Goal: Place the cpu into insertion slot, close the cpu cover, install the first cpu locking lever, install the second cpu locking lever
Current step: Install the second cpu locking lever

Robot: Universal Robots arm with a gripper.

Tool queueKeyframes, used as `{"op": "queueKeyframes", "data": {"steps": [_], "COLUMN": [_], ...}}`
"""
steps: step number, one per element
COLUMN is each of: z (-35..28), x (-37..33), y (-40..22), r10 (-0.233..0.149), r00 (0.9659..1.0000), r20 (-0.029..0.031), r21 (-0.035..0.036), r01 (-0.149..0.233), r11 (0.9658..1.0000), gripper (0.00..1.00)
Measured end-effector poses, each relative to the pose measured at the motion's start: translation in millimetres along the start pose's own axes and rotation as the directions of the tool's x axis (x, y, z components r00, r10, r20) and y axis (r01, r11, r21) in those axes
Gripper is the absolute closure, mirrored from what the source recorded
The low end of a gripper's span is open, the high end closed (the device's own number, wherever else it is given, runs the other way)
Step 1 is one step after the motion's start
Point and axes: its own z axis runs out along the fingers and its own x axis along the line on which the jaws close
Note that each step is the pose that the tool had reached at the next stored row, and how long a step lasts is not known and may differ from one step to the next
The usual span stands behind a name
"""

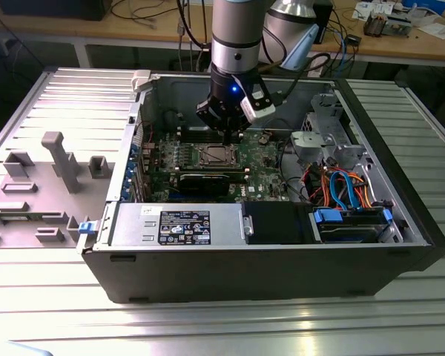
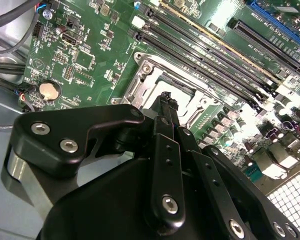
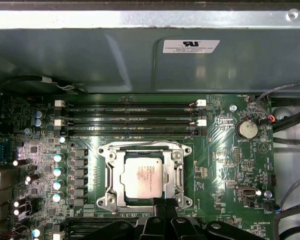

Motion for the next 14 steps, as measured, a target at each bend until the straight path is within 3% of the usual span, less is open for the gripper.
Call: {"op": "queueKeyframes", "data": {"steps": [4,14], "z": [-1.9,0.1], "x": [0.6,10.6], "y": [-0.8,-10.7], "r10": [0.0,0.0], "r00": [1.0,1.0], "r20": [-0.0011,-0.0062], "r21": [-0.0005,-0.0005], "r01": [0.0,0.0], "r11": [1.0,1.0], "gripper": [0.89,0.89]}}
